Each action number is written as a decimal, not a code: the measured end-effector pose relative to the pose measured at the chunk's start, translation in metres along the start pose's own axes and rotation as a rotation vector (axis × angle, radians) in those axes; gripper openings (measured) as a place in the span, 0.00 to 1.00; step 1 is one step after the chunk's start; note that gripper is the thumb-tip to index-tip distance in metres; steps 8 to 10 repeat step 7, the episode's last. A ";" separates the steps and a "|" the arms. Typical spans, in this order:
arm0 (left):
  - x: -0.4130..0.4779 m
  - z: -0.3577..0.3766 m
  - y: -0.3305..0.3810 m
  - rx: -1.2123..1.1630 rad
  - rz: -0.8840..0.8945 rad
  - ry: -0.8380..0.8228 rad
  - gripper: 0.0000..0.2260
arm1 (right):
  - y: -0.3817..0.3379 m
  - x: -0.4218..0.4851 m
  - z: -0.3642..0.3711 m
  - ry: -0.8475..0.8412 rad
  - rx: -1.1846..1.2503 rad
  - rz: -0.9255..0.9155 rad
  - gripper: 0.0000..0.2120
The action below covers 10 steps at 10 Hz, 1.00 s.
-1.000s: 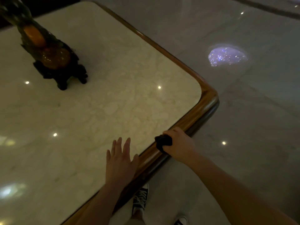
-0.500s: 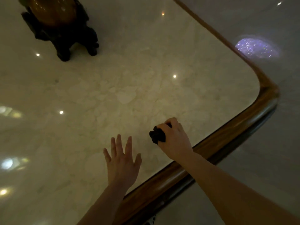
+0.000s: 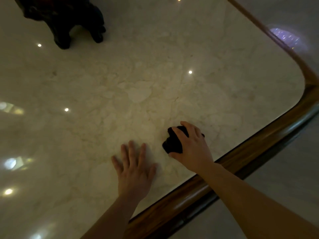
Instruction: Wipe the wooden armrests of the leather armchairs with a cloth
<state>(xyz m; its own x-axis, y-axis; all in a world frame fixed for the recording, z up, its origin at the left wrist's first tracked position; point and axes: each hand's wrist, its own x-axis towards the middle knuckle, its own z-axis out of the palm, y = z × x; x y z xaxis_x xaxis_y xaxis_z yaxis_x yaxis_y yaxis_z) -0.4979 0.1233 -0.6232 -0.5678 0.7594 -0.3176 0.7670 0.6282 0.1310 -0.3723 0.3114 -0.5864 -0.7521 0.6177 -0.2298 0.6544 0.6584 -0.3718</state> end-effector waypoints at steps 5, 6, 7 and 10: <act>0.005 -0.016 0.009 0.049 -0.087 -0.128 0.35 | -0.006 -0.020 -0.040 0.072 0.118 0.058 0.39; 0.008 -0.037 0.020 0.016 -0.086 -0.147 0.35 | -0.009 -0.032 -0.059 0.141 0.133 0.057 0.37; 0.005 -0.061 0.034 0.045 -0.011 -0.114 0.34 | -0.009 -0.045 -0.073 0.167 0.163 0.064 0.35; 0.005 -0.061 0.034 0.045 -0.011 -0.114 0.34 | -0.009 -0.045 -0.073 0.167 0.163 0.064 0.35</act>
